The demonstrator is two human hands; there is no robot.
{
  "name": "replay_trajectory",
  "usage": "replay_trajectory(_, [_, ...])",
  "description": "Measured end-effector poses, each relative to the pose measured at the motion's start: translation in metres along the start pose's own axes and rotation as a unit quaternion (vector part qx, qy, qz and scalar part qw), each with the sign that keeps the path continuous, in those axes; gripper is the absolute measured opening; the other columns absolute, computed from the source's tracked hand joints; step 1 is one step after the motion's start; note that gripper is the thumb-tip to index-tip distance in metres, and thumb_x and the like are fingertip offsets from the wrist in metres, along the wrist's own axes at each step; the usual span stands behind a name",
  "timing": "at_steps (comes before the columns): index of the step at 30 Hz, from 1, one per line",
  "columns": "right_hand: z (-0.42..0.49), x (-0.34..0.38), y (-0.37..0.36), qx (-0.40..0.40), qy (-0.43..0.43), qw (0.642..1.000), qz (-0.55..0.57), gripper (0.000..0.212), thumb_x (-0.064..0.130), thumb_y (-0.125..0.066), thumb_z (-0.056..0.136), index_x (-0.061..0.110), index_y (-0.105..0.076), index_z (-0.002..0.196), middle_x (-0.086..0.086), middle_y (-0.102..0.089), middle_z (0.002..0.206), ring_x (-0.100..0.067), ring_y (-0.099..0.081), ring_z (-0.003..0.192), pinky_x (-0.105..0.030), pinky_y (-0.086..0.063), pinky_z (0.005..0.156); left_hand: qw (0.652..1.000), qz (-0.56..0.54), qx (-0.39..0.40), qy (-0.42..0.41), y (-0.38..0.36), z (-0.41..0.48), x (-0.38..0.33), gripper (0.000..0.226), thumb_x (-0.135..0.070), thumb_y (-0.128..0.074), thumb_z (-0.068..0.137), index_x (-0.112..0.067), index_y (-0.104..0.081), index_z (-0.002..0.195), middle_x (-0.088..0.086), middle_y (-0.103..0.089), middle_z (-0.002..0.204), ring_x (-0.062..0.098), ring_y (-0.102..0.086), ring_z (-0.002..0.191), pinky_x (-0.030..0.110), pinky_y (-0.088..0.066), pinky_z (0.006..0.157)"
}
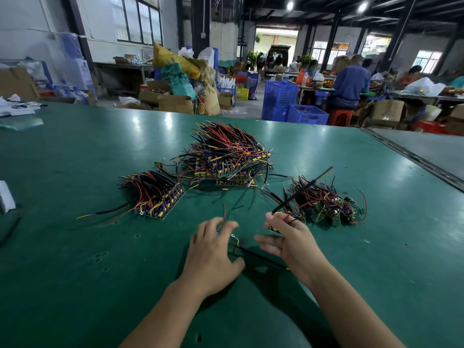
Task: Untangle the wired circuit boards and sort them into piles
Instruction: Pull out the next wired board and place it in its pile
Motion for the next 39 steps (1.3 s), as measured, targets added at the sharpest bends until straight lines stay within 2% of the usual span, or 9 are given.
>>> replay_trajectory(5, [-0.003, -0.001, -0.001, 0.012, 0.014, 0.999, -0.025, 0.003, 0.010, -0.060, 0.093, 0.010, -0.062, 0.095, -0.003, -0.063, 0.065, -0.021, -0.070, 0.070, -0.025, -0.055, 0.062, 0.997, -0.054, 0.055, -0.012, -0.009, 0.002, 0.003, 0.036, -0.051, -0.061, 0.085, -0.042, -0.060, 0.120, 0.006, -0.015, 0.159, 0.020, -0.016, 0.143, 0.033, -0.023, 0.116])
replay_trajectory(8, [-0.003, 0.000, -0.002, 0.033, 0.030, 0.999, -0.010, 0.011, 0.005, -0.053, 0.096, 0.008, -0.060, 0.105, -0.005, -0.067, 0.069, -0.019, -0.068, 0.066, -0.025, -0.054, 0.062, 0.996, -0.077, 0.034, -0.014, -0.007, 0.008, 0.001, 0.025, -0.045, -0.065, 0.086, -0.032, -0.072, 0.106, 0.005, -0.037, 0.151, 0.019, -0.031, 0.135, 0.025, -0.027, 0.108])
replay_trajectory(12, [-0.004, 0.007, -0.001, 0.059, 0.059, 0.996, 0.030, 0.013, 0.002, -0.060, 0.086, 0.010, -0.059, 0.097, -0.009, -0.072, 0.079, -0.019, -0.067, 0.061, -0.025, -0.056, 0.060, 0.992, -0.108, -0.043, 0.042, 0.002, 0.016, 0.008, 0.020, -0.032, -0.070, 0.087, -0.014, -0.077, 0.085, 0.004, -0.066, 0.112, 0.023, -0.056, 0.106, 0.024, -0.037, 0.088])
replay_trajectory(15, [-0.003, 0.014, 0.002, 0.067, 0.079, 0.991, 0.089, 0.014, 0.002, -0.065, 0.071, 0.014, -0.064, 0.077, -0.006, -0.067, 0.072, -0.016, -0.062, 0.059, -0.025, -0.053, 0.054, 0.969, -0.182, -0.138, 0.096, 0.010, 0.014, 0.012, 0.019, -0.023, -0.065, 0.091, -0.013, -0.068, 0.075, -0.004, -0.059, 0.064, 0.016, -0.057, 0.060, 0.017, -0.035, 0.056])
replay_trajectory(21, [-0.004, 0.006, 0.000, 0.068, 0.115, 0.991, -0.021, 0.028, 0.019, -0.070, 0.077, 0.014, -0.046, 0.062, -0.003, -0.043, 0.051, -0.018, -0.047, 0.049, -0.027, -0.044, 0.054, 0.782, -0.582, -0.097, 0.201, 0.011, 0.019, -0.008, 0.016, -0.014, -0.041, 0.103, -0.018, -0.053, 0.094, 0.005, -0.070, 0.078, 0.011, -0.056, 0.054, 0.024, -0.047, 0.053])
replay_trajectory(27, [-0.005, -0.012, -0.008, 0.061, 0.106, 0.963, -0.241, 0.027, 0.004, -0.044, 0.096, 0.004, -0.056, 0.072, -0.017, -0.057, 0.061, -0.032, -0.065, 0.060, -0.040, -0.052, 0.068, 0.632, -0.752, -0.052, 0.179, 0.016, 0.011, -0.022, 0.019, -0.010, -0.039, 0.101, -0.009, -0.058, 0.097, 0.006, -0.069, 0.079, 0.015, -0.062, 0.064, 0.023, -0.051, 0.058])
replay_trajectory(31, [-0.003, -0.014, -0.013, 0.077, 0.077, 0.978, -0.179, 0.027, -0.006, -0.041, 0.093, 0.004, -0.061, 0.107, -0.016, -0.072, 0.073, -0.024, -0.067, 0.068, -0.028, -0.055, 0.069, 0.607, -0.773, -0.021, 0.182, 0.015, 0.011, -0.028, 0.030, -0.010, -0.036, 0.101, -0.001, -0.065, 0.108, 0.008, -0.069, 0.087, 0.018, -0.061, 0.075, 0.029, -0.049, 0.074])
replay_trajectory(35, [-0.004, -0.012, -0.013, 0.089, 0.072, 0.980, -0.163, 0.011, -0.006, -0.048, 0.095, 0.006, -0.049, 0.094, -0.020, -0.071, 0.080, -0.029, -0.066, 0.063, -0.033, -0.056, 0.061, 0.584, -0.790, 0.005, 0.187, 0.016, 0.013, -0.025, 0.029, -0.005, -0.039, 0.099, -0.003, -0.066, 0.108, 0.011, -0.072, 0.097, 0.018, -0.065, 0.083, 0.028, -0.055, 0.075])
replay_trajectory(39, [-0.002, -0.021, -0.016, 0.088, 0.024, 0.986, -0.143, 0.020, -0.011, -0.045, 0.091, 0.009, -0.041, 0.088, -0.002, -0.060, 0.067, -0.018, -0.054, 0.049, -0.033, -0.050, 0.048, 0.658, -0.738, 0.020, 0.150, 0.009, 0.011, -0.026, 0.026, -0.001, -0.050, 0.093, 0.000, -0.066, 0.113, 0.011, -0.073, 0.108, 0.020, -0.068, 0.099, 0.031, -0.053, 0.089])
Point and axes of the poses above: each hand's wrist, its own z-axis towards the middle knuckle, its own y-axis out of the back of the hand, x = y × z, the point moved 2 cm from there along z, towards the middle knuckle
